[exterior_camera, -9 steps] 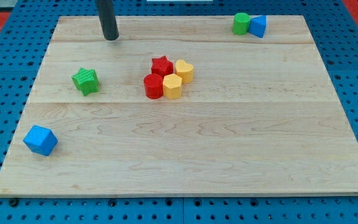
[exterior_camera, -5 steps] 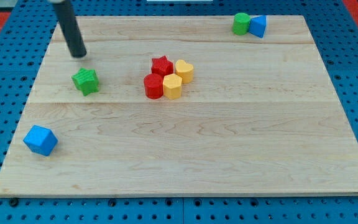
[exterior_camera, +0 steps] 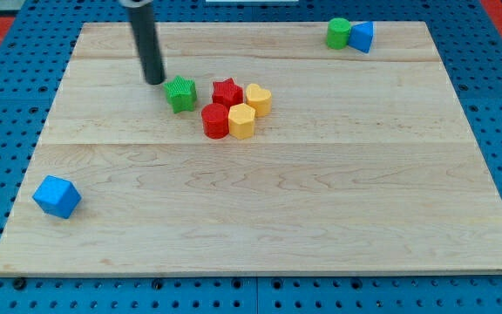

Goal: Move the green star to the bottom side of the green circle

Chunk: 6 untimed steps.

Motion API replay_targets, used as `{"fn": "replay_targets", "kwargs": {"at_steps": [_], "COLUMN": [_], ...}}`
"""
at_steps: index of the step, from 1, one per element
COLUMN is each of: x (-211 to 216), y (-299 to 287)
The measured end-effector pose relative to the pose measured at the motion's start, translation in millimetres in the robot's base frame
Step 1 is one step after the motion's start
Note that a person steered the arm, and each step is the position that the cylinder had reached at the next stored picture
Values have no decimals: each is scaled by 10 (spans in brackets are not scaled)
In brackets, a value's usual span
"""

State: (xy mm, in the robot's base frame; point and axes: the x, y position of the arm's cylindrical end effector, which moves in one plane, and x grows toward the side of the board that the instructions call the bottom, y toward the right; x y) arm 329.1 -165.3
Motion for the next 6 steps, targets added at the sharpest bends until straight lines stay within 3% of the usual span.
{"fn": "replay_targets", "kwargs": {"at_steps": [1, 5, 6], "x": [362, 424, 135], "y": [128, 573, 853]}}
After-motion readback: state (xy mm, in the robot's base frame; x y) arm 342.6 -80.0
